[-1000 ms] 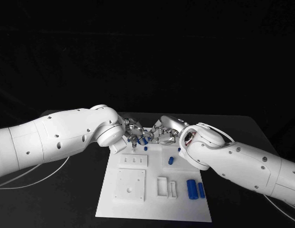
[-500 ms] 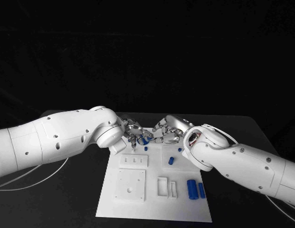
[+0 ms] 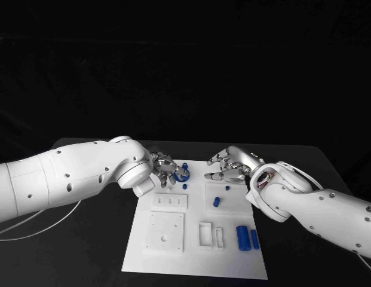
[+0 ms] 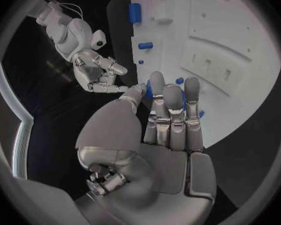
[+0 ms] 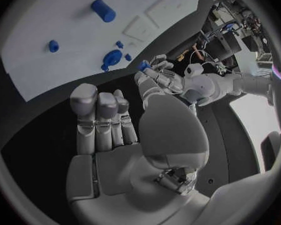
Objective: Assemble the parts on the task board
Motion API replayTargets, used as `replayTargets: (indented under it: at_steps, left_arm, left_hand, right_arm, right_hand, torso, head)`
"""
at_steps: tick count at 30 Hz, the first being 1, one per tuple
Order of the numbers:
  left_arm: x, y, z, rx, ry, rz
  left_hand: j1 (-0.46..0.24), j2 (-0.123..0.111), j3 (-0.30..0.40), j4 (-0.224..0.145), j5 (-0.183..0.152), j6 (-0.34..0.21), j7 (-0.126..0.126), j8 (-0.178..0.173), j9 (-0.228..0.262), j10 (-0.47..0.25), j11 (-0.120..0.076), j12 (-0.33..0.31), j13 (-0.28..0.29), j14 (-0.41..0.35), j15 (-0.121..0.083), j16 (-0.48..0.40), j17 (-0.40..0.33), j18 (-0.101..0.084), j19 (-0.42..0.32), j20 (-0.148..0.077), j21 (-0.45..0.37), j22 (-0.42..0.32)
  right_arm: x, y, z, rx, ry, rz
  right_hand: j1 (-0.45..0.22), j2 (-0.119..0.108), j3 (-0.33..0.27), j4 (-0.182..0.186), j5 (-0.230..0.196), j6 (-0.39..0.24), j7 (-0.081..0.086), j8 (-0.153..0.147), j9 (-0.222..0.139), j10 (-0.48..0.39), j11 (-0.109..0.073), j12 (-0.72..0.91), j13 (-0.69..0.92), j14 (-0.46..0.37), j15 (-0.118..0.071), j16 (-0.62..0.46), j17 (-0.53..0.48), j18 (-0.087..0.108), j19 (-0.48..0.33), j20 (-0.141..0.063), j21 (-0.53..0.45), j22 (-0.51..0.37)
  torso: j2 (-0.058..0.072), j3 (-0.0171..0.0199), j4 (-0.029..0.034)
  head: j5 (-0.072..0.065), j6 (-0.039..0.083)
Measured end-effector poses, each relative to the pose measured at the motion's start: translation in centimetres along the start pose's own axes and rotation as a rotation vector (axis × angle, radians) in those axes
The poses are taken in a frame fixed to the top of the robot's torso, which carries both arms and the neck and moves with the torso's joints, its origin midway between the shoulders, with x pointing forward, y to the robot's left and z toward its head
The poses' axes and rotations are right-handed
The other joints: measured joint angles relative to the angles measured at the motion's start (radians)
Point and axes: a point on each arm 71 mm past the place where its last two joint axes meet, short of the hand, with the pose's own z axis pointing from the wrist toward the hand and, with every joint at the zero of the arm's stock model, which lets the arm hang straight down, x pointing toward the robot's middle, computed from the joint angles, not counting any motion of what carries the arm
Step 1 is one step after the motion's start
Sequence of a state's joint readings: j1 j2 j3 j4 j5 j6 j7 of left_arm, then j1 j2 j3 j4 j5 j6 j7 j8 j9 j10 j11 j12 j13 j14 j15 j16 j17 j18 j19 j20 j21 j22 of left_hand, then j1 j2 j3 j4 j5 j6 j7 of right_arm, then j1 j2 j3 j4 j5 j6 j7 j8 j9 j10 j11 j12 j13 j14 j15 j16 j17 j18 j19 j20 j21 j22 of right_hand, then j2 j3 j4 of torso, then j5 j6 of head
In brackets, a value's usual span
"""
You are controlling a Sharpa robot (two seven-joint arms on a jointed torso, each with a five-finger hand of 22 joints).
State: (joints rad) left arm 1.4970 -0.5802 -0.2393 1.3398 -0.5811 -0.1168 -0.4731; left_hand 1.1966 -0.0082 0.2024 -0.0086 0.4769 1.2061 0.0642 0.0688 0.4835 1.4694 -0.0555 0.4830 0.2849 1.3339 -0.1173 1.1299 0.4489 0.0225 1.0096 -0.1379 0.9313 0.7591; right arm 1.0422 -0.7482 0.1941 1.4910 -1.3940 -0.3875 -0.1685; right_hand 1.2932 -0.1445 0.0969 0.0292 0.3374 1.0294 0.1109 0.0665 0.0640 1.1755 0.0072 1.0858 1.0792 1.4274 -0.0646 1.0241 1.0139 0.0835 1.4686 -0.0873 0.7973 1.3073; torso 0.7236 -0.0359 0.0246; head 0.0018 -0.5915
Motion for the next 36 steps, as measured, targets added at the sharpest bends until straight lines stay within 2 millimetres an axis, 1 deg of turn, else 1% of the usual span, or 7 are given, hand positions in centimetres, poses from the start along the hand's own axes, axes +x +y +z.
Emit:
replayTargets:
  at_steps: [6, 11, 18, 20, 22, 30, 36]
  left_arm:
    - [-0.1, 0.3, -0.3, 0.004, -0.040, 0.074]
    - [0.2, 0.5, -0.5, 0.005, -0.076, 0.139]
    - [0.6, 0.9, -0.4, -0.007, -0.115, 0.188]
    - [0.9, 1.1, -0.2, -0.014, -0.121, 0.194]
    - [1.1, 1.3, 0.0, -0.022, -0.128, 0.201]
    - [1.8, 2.1, 0.7, -0.051, -0.144, 0.218]
    - [2.2, 2.6, 1.0, -0.069, -0.149, 0.224]
  left_hand:
    - [-0.006, -0.007, 0.005, -0.010, 0.000, 0.005, -0.004, 0.000, -0.008, 0.003, -0.003, 0.051, 0.009, 0.024, -0.005, 0.013, 0.019, 0.000, 0.017, -0.009, 0.011, 0.006]
    - [-0.005, -0.013, 0.007, -0.013, 0.000, 0.006, -0.005, 0.000, 0.005, 0.009, -0.009, 0.113, 0.028, 0.035, -0.008, 0.053, 0.048, 0.000, 0.059, -0.016, -0.008, 0.020]
    - [-0.014, -0.016, 0.010, -0.015, 0.014, 0.006, -0.006, -0.004, 0.036, 0.010, -0.010, 0.162, 0.051, 0.048, -0.013, 0.097, 0.074, 0.000, 0.072, -0.014, -0.028, 0.076]
    - [-0.028, -0.016, 0.032, -0.037, 0.014, 0.006, -0.006, -0.004, 0.045, 0.010, -0.010, 0.170, 0.058, 0.049, -0.015, 0.108, 0.084, 0.000, 0.077, -0.016, -0.036, 0.097]
    - [-0.030, -0.017, 0.032, -0.037, 0.014, 0.006, -0.006, -0.004, 0.051, 0.014, -0.014, 0.176, 0.063, 0.049, -0.015, 0.117, 0.095, 0.000, 0.077, -0.016, -0.044, 0.111]
    - [-0.051, -0.001, 0.029, -0.040, 0.014, 0.007, -0.006, 0.000, 0.087, 0.014, -0.014, 0.205, 0.093, 0.051, -0.013, 0.163, 0.140, 0.000, 0.100, -0.007, -0.101, 0.207]
    - [-0.060, 0.008, 0.027, -0.043, 0.014, 0.007, -0.006, 0.000, 0.109, 0.014, -0.014, 0.217, 0.105, 0.051, -0.013, 0.174, 0.153, 0.000, 0.110, -0.006, -0.134, 0.258]
  right_arm:
    - [-1.9, -1.7, -0.7, 0.024, -0.044, 0.033]
    - [-3.5, -2.9, -0.9, 0.051, -0.088, 0.071]
    - [-5.2, -4.1, -0.4, 0.082, -0.136, 0.102]
    - [-5.7, -4.4, -0.2, 0.091, -0.149, 0.107]
    - [-6.2, -4.7, 0.1, 0.101, -0.161, 0.112]
    - [-7.0, -5.8, 0.9, 0.141, -0.187, 0.129]
    - [-7.2, -6.2, 1.4, 0.158, -0.196, 0.140]
  right_hand:
    - [0.000, 0.000, 0.001, -0.006, 0.035, 0.000, 0.000, 0.000, 0.000, 0.000, 0.000, 0.000, -0.002, 0.000, 0.000, 0.000, -0.003, 0.000, 0.000, 0.000, -0.005, 0.000]
    - [0.000, 0.000, 0.004, -0.010, 0.048, 0.004, -0.004, 0.000, 0.000, 0.000, 0.000, 0.000, -0.005, 0.000, 0.000, 0.000, -0.003, 0.000, 0.000, 0.000, -0.005, 0.000]
    - [0.000, 0.000, 0.004, -0.015, 0.067, 0.004, -0.004, 0.000, -0.001, 0.000, 0.000, 0.000, -0.006, 0.000, 0.000, 0.000, -0.003, 0.000, 0.000, 0.000, -0.005, 0.000]
    - [0.000, 0.000, 0.004, -0.015, 0.070, 0.004, -0.004, 0.000, -0.001, 0.000, 0.000, 0.000, -0.007, 0.000, 0.000, 0.000, -0.003, 0.000, 0.000, 0.000, -0.005, 0.000]
    - [0.000, 0.000, 0.004, -0.015, 0.071, 0.004, -0.004, 0.000, -0.001, 0.000, 0.000, 0.000, -0.007, 0.000, 0.000, 0.000, -0.003, 0.000, 0.000, 0.000, -0.005, 0.000]
    - [0.000, 0.000, 0.007, -0.024, 0.093, 0.004, -0.004, 0.000, -0.001, 0.000, 0.000, -0.004, -0.008, 0.000, 0.000, 0.000, -0.003, 0.000, 0.000, 0.000, -0.008, 0.000]
    - [0.000, 0.000, 0.009, -0.025, 0.098, 0.005, -0.005, 0.000, -0.001, -0.007, 0.000, -0.004, -0.010, 0.000, 0.000, 0.000, -0.004, 0.000, 0.000, 0.000, -0.008, 0.001]
  torso:
    - [-0.001, 0.0001, -0.0006]
    - [-0.005, 0.0006, -0.0007]
    - [-0.013, 0.0046, 0.0002]
    - [-0.016, 0.0056, 0.0011]
    - [-0.018, 0.0066, 0.0017]
    - [-0.027, 0.0085, 0.0036]
    - [-0.031, 0.0099, 0.0040]
  head:
    - [0.004, -0.009]
    - [0.008, -0.023]
    - [0.011, -0.046]
    - [0.012, -0.054]
    - [0.012, -0.059]
    - [0.016, -0.083]
    - [0.017, -0.092]
